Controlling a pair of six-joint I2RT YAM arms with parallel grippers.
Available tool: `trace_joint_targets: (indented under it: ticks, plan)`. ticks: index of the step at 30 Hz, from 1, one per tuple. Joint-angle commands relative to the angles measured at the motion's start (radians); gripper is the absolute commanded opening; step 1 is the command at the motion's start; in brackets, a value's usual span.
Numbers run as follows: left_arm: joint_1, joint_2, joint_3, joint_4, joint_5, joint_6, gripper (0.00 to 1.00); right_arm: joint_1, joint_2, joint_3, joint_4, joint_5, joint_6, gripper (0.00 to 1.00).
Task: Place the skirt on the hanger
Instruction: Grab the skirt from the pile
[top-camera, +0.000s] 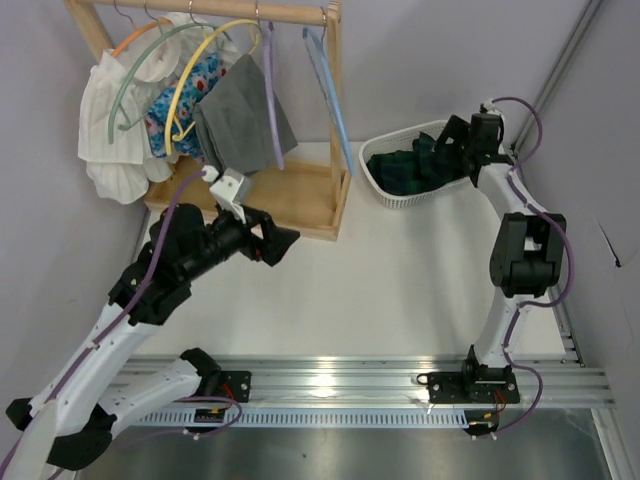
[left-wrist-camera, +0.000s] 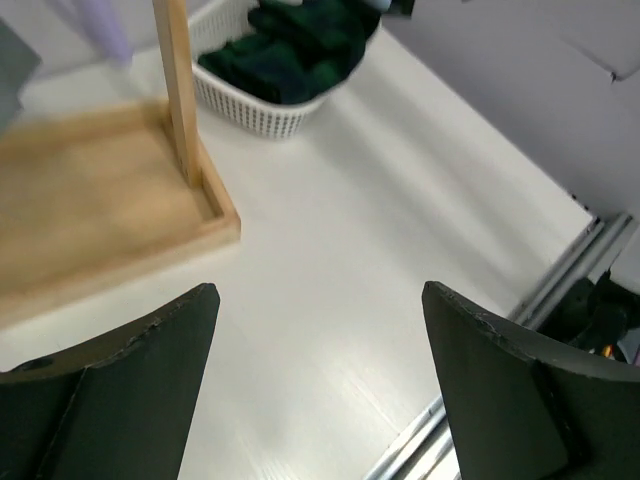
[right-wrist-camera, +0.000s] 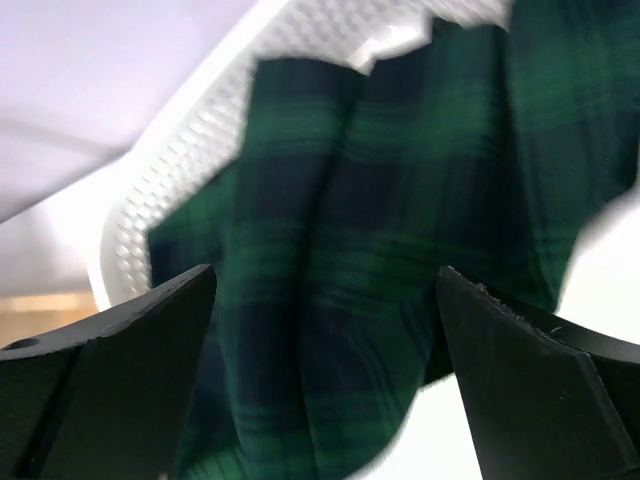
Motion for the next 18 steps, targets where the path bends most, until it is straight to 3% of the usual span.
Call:
trace_joint_targets:
  ticks: [1,8,16,18]
  plan:
    - [-0.012,-0.125,-0.082,0.061,-0.01,-0.088,0.89,0.051,0.058,0.157,-0.024,0.003,-0.076,0.99]
    - [-0.012,-0.151,-0.2,-0.033,-0.162,-0.101,0.9,0.115,0.185,0.305,-0.137,0.091,-0.147,0.99]
    - [-0.012,-0.194,-0.366,-0.024,-0.178,-0.178,0.93,0.128,0.262,0.342,-0.2,0.163,-0.196,0.99]
    - [-0.012,-0.196,-0.384,-0.01,-0.181,-0.182,0.93,0.128,0.271,0.345,-0.199,0.172,-0.202,0.94]
